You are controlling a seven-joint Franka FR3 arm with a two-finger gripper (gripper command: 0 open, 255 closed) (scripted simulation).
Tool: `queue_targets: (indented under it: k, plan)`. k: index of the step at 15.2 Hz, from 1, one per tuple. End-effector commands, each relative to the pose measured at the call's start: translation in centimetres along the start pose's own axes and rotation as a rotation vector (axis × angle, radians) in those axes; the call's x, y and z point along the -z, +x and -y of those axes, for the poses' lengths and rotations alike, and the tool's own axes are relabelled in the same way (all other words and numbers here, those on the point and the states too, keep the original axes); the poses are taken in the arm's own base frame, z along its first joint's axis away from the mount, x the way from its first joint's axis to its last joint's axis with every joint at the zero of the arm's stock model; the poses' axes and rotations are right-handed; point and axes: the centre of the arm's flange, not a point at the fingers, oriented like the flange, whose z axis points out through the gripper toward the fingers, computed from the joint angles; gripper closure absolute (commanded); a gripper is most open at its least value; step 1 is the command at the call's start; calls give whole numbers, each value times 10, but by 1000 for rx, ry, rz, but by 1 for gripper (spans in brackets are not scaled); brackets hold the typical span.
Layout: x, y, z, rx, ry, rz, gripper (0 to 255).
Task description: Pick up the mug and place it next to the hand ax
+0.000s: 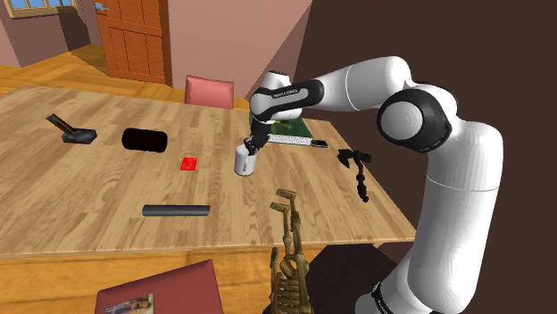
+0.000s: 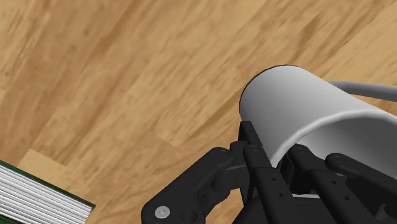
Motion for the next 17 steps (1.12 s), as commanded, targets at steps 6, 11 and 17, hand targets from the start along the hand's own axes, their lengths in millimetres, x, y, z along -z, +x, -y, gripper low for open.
queue_targets:
  k: [6, 11, 17]
  plan:
    - [34, 3, 3, 0, 0, -1, 255]
    - [61, 5, 5, 0, 0, -1, 255]
    - [92, 8, 7, 0, 0, -1, 255]
